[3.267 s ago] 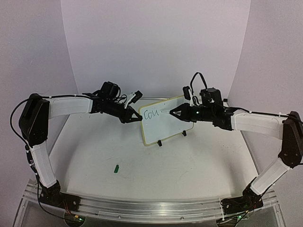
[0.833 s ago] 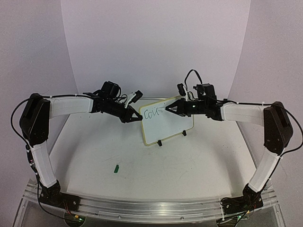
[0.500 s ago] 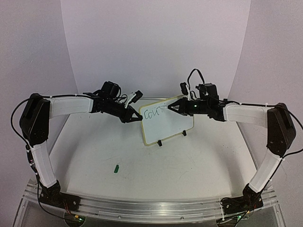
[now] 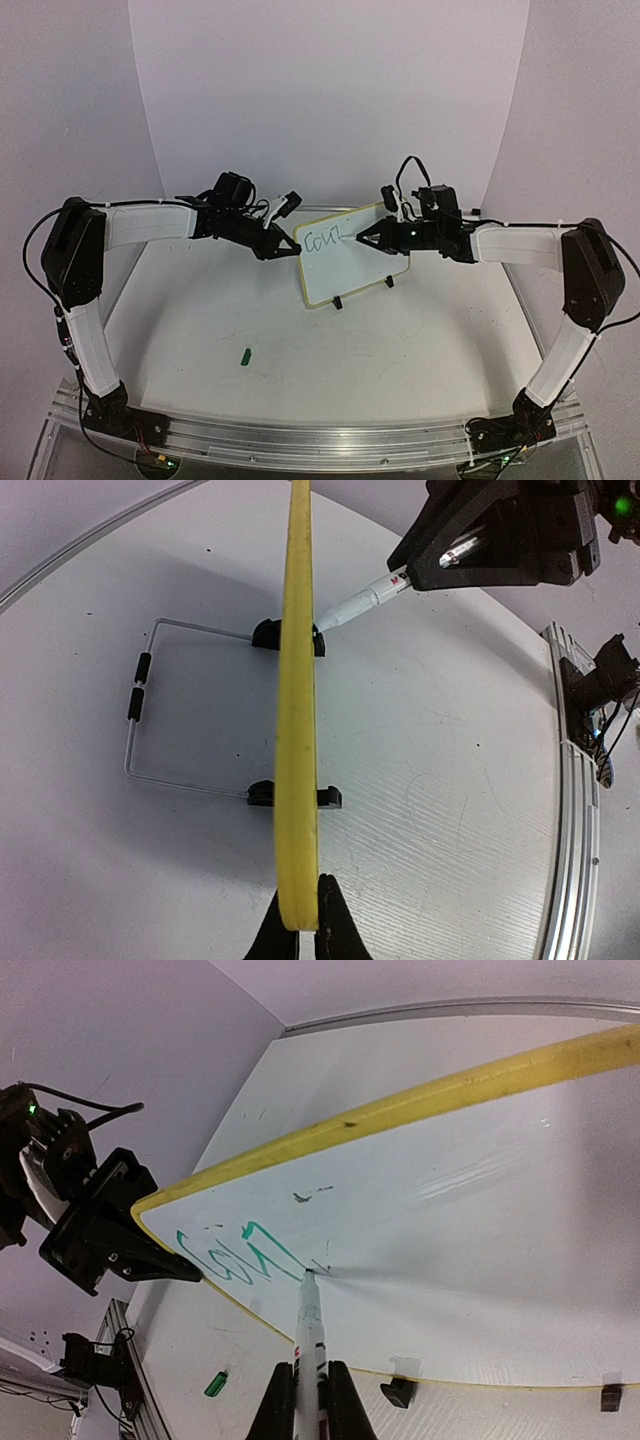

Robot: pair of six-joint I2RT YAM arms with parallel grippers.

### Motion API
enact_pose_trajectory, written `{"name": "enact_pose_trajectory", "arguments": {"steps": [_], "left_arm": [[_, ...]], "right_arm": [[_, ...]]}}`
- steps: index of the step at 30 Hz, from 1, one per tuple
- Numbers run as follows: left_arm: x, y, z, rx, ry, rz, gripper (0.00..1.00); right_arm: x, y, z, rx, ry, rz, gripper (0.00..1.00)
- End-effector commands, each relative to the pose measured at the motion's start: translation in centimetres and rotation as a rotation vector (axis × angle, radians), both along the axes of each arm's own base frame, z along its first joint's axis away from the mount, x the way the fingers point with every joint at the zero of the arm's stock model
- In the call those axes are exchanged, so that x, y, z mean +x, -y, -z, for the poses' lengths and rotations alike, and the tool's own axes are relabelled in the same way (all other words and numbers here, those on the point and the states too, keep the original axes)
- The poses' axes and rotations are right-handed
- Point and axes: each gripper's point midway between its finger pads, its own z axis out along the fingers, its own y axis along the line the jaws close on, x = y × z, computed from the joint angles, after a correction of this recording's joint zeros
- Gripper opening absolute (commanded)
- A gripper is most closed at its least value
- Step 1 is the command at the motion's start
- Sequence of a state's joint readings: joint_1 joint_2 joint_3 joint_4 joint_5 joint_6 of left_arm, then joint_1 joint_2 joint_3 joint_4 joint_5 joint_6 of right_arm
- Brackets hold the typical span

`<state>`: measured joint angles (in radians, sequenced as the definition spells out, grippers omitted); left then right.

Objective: Write a sentence on the whiteboard

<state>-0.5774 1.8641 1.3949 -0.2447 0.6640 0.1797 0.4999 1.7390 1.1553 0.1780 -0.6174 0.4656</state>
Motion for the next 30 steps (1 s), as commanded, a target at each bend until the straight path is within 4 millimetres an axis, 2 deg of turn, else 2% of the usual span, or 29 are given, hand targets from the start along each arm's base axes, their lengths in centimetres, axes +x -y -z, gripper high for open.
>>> {"name": "enact_pose_trajectory", "arguments": {"steps": [1, 16, 30], "left_arm": [[0.2, 0.4, -0.1, 0.013, 0.014, 0.009, 0.00], [0.1, 0.3, -0.3, 0.012, 0.017, 0.008, 0.00], [0.1, 0.3, -0.3, 0.011, 0.019, 0.009, 0.00]], "right_arm": [[0.8, -0.1, -0.4, 0.009, 0.021, 0.018, 0.00], [0.9, -0.2, -4.6, 0.091, 0.073, 0.028, 0.00], [0.9, 0.5, -5.3, 0.110, 0.093, 0.073, 0.00]]}}
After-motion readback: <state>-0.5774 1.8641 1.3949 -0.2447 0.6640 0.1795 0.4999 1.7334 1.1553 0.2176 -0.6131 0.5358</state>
